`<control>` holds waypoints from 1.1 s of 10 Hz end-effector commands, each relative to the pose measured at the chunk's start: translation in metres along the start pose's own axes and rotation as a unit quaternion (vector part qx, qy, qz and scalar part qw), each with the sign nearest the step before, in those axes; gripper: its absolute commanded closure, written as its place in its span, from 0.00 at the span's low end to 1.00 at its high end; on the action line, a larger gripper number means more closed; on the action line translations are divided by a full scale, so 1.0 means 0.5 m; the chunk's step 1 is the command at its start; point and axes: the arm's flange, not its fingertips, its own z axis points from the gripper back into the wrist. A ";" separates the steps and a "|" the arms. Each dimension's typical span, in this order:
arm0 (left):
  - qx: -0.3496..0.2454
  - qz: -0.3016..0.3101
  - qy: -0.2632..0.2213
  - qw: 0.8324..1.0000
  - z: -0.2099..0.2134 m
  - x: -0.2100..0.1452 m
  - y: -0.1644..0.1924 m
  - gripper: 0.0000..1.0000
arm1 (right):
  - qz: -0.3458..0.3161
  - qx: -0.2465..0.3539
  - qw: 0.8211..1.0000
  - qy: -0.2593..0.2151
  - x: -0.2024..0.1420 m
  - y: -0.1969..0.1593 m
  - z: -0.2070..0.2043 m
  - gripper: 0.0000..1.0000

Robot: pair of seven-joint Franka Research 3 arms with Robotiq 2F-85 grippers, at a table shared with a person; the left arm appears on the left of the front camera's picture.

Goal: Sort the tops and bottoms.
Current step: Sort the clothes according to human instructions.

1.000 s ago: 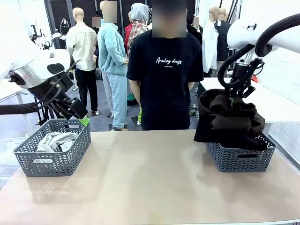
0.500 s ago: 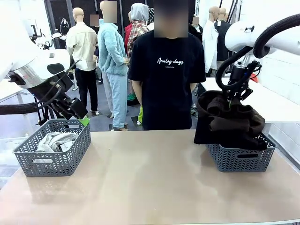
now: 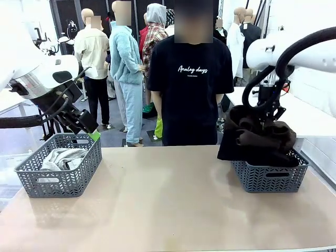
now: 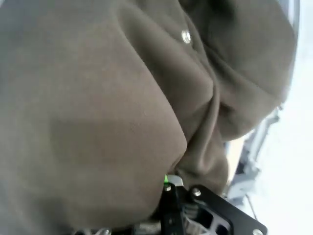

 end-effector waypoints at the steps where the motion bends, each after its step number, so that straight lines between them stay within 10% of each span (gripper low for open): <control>1: 0.000 0.001 -0.003 1.000 0.001 0.002 0.002 0.20 | 0.024 0.007 0.999 0.042 0.075 -0.009 -0.046 1.00; 7: 0.000 0.001 -0.003 1.000 0.001 0.002 0.002 0.20 | 0.119 0.055 0.985 0.111 0.059 0.037 -0.203 1.00; 11: 0.000 0.001 -0.003 1.000 0.001 0.002 0.002 0.20 | 0.123 0.074 0.987 0.067 0.035 0.023 -0.134 1.00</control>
